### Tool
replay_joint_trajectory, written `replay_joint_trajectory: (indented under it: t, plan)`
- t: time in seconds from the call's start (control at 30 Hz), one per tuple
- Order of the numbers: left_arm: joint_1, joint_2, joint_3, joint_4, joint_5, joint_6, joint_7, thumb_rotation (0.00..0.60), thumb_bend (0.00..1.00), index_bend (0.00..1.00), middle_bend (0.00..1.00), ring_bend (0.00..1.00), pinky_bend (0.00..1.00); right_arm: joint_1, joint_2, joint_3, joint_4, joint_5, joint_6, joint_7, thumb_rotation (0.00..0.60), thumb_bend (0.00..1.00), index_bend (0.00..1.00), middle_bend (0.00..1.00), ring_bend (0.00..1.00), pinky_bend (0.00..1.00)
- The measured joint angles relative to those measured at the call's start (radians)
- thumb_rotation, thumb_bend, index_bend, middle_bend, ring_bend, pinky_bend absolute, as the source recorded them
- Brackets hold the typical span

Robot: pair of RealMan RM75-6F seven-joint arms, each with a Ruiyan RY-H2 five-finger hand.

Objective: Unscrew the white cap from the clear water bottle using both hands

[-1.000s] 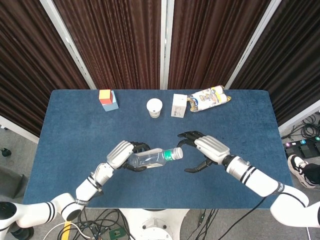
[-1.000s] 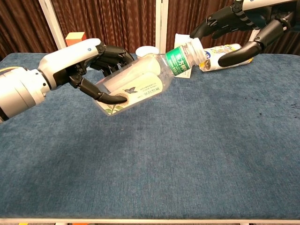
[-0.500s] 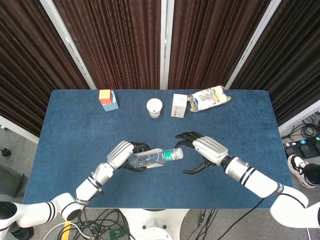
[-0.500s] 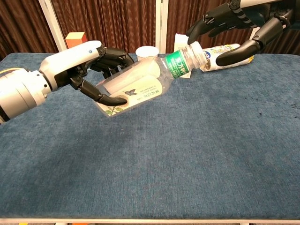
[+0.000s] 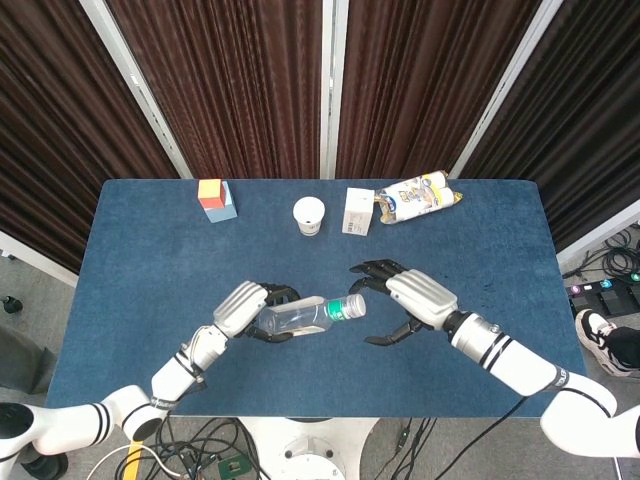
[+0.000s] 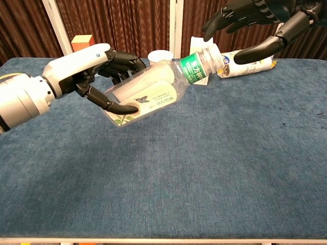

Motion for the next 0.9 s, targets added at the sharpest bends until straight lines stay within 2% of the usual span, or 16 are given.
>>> replay_joint_trajectory:
  t: [0.27,0.9]
  plan:
    - [0.001,0.004,-0.002,-0.007,0.000,0.004,0.008,0.600,0.38,0.59,0.60,0.51,0.58,0.002,-0.007,-0.012,0.009,0.019,-0.030,-0.015,0.420,0.10,0.25,0.08,0.00,0.00]
    - [-0.003,-0.002,-0.002,0.005,-0.005,-0.005,0.006,0.600,0.38,0.59,0.60,0.51,0.58,-0.003,0.004,-0.005,-0.014,-0.016,0.009,-0.009,0.421,0.10,0.25,0.08,0.00,0.00]
